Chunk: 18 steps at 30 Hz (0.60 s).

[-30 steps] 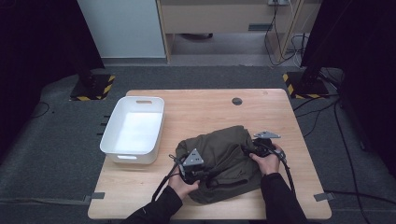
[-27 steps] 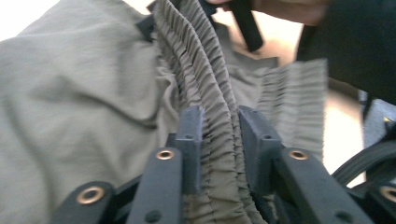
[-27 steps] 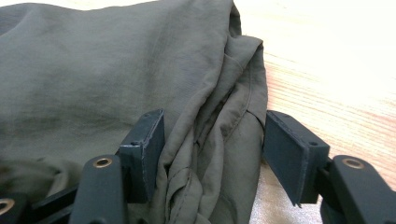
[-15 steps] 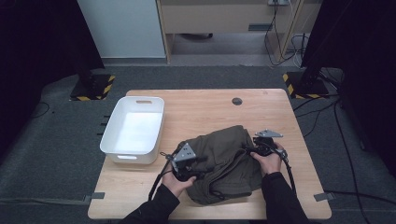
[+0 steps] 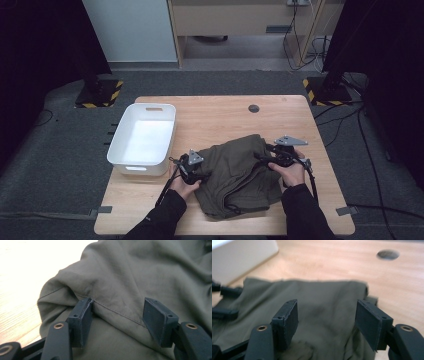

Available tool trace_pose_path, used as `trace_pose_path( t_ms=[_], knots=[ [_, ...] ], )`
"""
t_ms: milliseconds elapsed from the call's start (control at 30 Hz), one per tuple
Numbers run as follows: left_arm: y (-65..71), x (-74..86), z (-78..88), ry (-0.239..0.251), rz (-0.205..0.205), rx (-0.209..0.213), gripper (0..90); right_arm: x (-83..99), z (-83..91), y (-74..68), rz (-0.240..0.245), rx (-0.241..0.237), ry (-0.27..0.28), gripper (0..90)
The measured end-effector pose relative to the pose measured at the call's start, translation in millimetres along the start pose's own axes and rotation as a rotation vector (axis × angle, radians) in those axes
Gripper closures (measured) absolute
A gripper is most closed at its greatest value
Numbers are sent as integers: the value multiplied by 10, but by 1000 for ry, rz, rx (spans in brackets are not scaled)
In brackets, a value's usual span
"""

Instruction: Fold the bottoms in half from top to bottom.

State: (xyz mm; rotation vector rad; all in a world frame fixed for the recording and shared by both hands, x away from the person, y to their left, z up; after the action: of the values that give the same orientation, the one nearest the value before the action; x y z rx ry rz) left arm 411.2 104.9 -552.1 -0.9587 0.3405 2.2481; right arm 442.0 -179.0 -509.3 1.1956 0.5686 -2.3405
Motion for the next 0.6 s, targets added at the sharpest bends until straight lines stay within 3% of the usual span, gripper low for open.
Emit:
trace_pose_path(
  t_ms=[133,433,600],
  knots=[
    [10,15,-40,-3,-24,-9,394,85,52,-51,16,-20,-42,353],
    [-112,1,-98,37,-24,-19,400,452,174,-165,48,-27,-114,338],
    [-168,-11,-135,60,-20,-37,406,607,225,-260,70,-28,-119,334]
  ],
)
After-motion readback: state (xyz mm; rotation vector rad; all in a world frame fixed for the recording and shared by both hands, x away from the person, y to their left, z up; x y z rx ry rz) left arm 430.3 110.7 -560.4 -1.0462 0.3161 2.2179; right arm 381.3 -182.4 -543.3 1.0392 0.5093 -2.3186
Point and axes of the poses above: each handheld gripper's, and its own axes: z roughly backward along the jaws, x roughly out of its underside, y roughly to its right, the point moved 4 cm from there along -z, roughly forward along the jaws
